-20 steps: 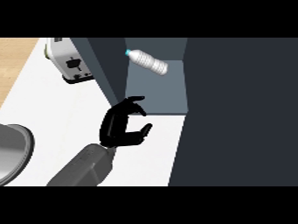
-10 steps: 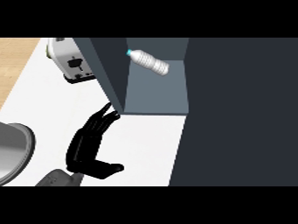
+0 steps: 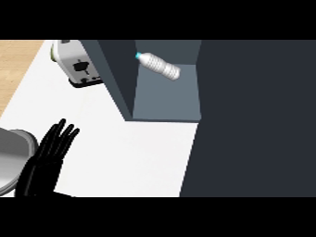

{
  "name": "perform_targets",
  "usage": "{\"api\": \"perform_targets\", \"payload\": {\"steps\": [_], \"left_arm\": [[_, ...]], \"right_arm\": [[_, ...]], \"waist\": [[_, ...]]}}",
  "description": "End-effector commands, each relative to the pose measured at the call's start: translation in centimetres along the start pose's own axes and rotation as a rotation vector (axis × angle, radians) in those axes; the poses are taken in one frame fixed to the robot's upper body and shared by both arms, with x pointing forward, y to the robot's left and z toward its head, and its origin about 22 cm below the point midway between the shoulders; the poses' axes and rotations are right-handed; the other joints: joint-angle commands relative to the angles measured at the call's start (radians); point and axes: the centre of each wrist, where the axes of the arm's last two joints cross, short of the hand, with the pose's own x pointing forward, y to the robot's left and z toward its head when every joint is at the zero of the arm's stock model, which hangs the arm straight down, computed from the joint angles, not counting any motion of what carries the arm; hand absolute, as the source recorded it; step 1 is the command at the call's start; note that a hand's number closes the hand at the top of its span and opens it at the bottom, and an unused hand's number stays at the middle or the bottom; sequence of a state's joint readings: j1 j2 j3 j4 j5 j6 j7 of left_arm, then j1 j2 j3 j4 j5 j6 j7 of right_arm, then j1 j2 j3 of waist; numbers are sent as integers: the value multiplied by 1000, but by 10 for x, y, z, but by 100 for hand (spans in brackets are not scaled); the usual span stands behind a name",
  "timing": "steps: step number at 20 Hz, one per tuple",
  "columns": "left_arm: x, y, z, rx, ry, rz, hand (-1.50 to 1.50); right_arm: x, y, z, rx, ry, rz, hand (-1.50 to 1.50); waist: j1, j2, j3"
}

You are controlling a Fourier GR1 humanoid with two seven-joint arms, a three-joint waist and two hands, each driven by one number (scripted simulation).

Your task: Pick up the bottled water, place it into the cabinet and close the cabinet

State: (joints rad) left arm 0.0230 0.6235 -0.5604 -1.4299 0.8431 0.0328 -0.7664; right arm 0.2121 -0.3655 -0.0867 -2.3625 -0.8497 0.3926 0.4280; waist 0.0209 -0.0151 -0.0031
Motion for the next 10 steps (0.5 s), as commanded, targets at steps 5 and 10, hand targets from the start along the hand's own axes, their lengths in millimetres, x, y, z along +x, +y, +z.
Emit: {"api": "perform_targets", "payload": {"steps": [5,10], "left_arm": [[39,20,22,-30,-15,-72,-150],[51,26,21,-42,-17,-72,-150]], "right_arm": [[32,62,-18,121,-59,142,150],[27,71,-50,201,-62,114,150]], "waist": [[6,-6,-3],[3,-5,-6]]}}
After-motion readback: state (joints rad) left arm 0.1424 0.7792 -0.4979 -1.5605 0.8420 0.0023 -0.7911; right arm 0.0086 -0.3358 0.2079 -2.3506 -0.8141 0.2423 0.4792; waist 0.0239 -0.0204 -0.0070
